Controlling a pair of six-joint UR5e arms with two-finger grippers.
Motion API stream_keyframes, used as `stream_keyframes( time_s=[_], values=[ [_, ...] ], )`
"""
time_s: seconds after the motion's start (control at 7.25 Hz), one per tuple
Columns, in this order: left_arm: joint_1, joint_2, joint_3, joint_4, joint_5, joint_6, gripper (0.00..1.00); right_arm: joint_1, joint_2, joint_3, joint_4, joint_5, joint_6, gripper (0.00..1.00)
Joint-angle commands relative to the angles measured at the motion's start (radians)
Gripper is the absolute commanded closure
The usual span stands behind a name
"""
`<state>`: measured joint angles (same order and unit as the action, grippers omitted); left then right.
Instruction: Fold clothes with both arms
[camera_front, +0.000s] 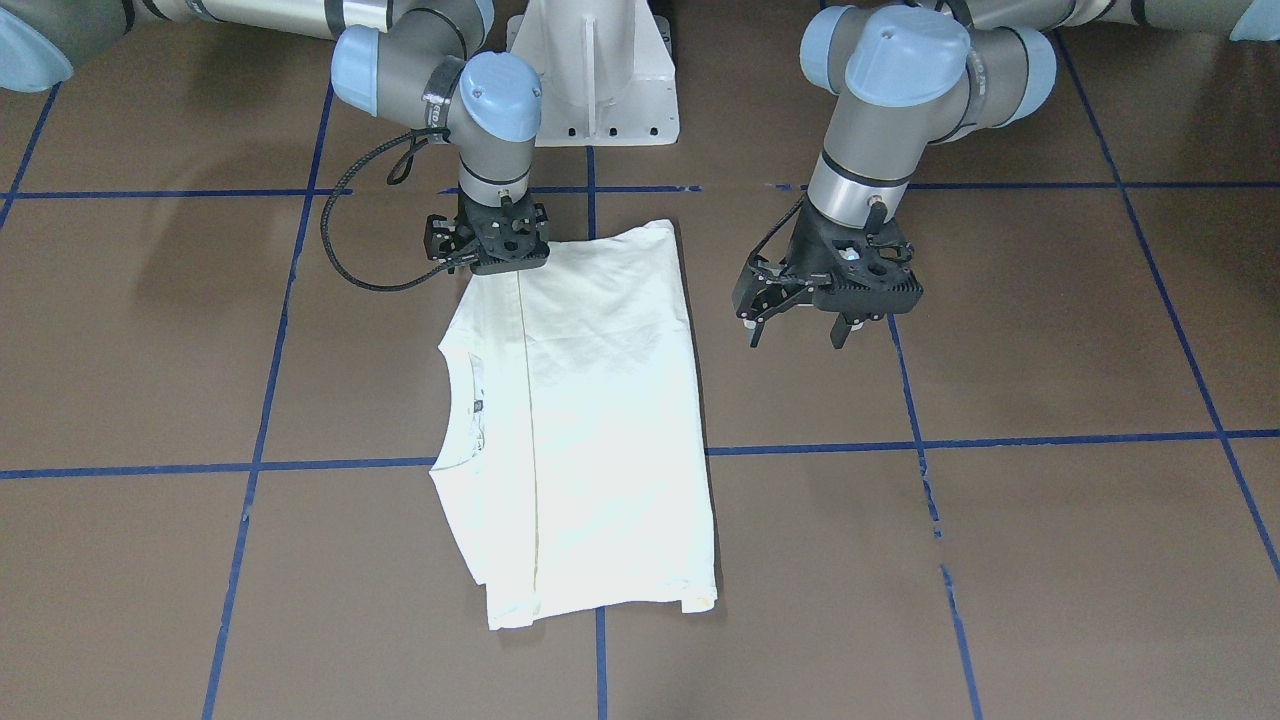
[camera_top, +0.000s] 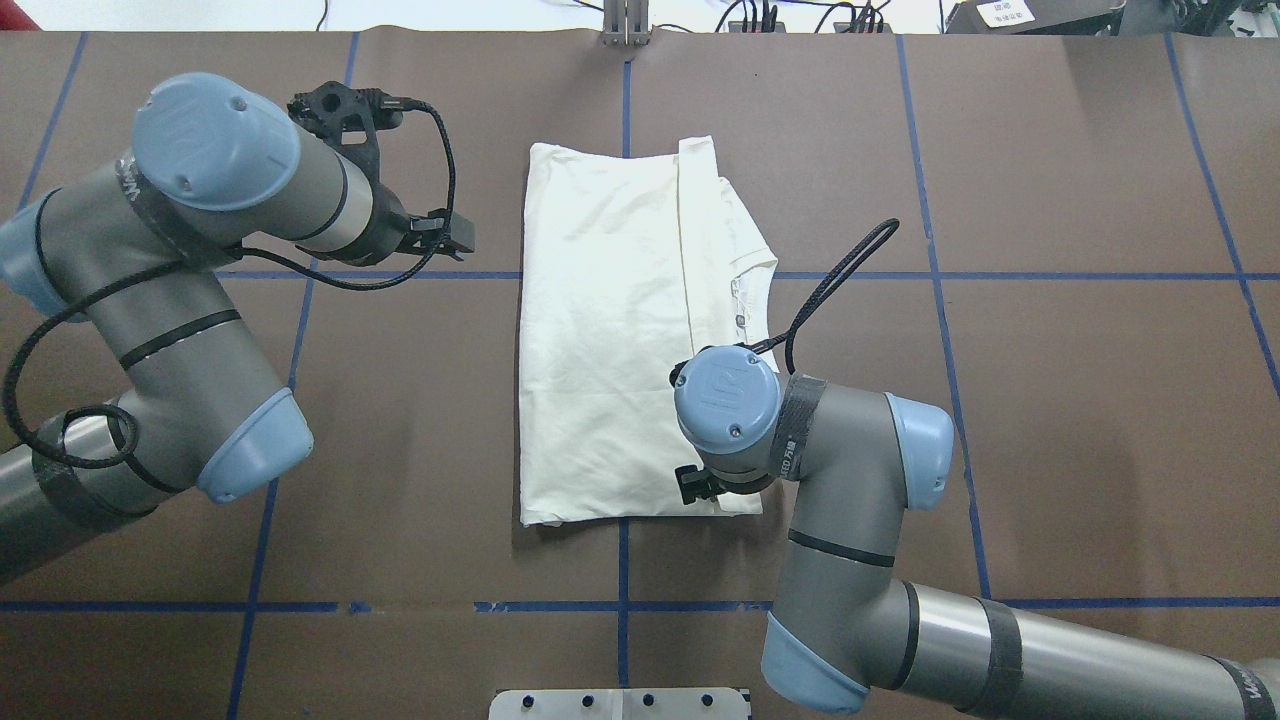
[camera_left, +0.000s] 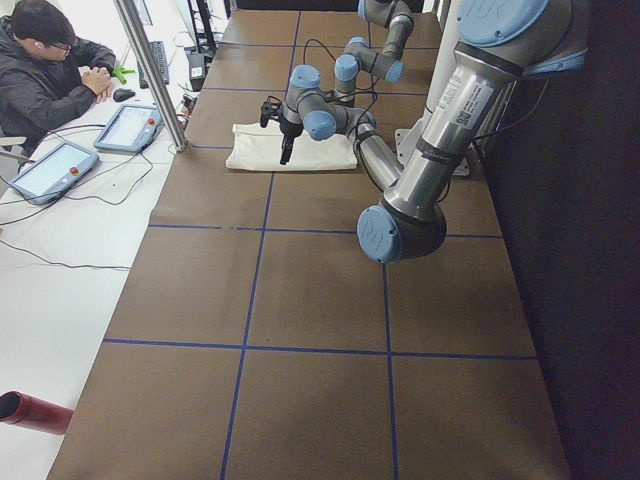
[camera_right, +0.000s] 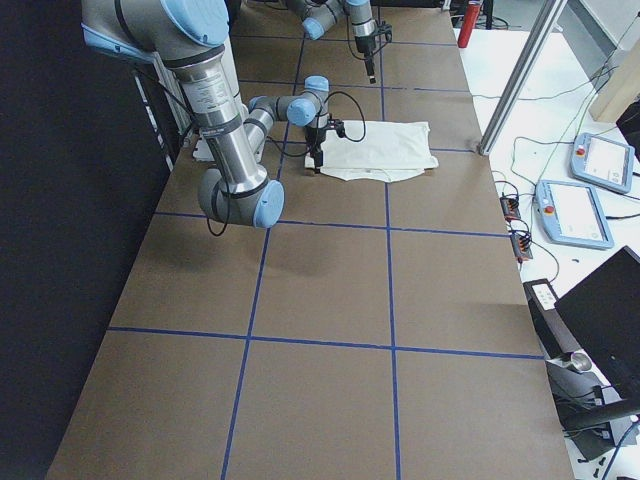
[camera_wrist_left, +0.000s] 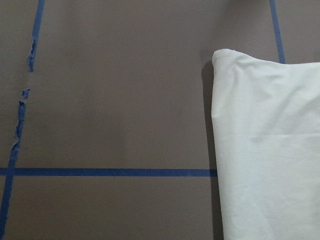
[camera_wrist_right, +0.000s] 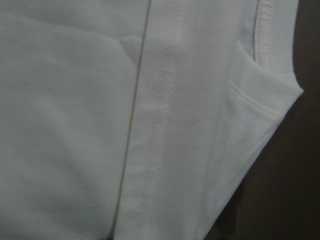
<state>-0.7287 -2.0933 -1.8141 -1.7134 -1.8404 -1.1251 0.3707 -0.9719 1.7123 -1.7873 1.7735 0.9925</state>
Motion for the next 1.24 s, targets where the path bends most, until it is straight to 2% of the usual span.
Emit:
stream_keyframes(
  time_s=[0.0, 0.55, 0.96, 1.1],
  values=[
    [0.011, -0.002, -0.001, -0.002, -0.002, -0.031, 0.0, 0.014, -0.001, 0.006, -0.032, 0.001, -0.006, 0.0],
    [0.012, -0.01, -0.002, -0.002, -0.003, -0.033, 0.0, 0.066, -0.04, 0.029, -0.038, 0.003, -0.04, 0.0],
    [0.025, -0.013, -0.004, -0.002, -0.003, -0.048, 0.0, 0.108, -0.19, 0.145, -0.032, -0.003, -0.133, 0.0],
    [0.025, -0.013, -0.004, -0.002, -0.003, -0.048, 0.0, 0.137, -0.177, 0.171, -0.037, 0.006, -0.136, 0.0]
  ],
)
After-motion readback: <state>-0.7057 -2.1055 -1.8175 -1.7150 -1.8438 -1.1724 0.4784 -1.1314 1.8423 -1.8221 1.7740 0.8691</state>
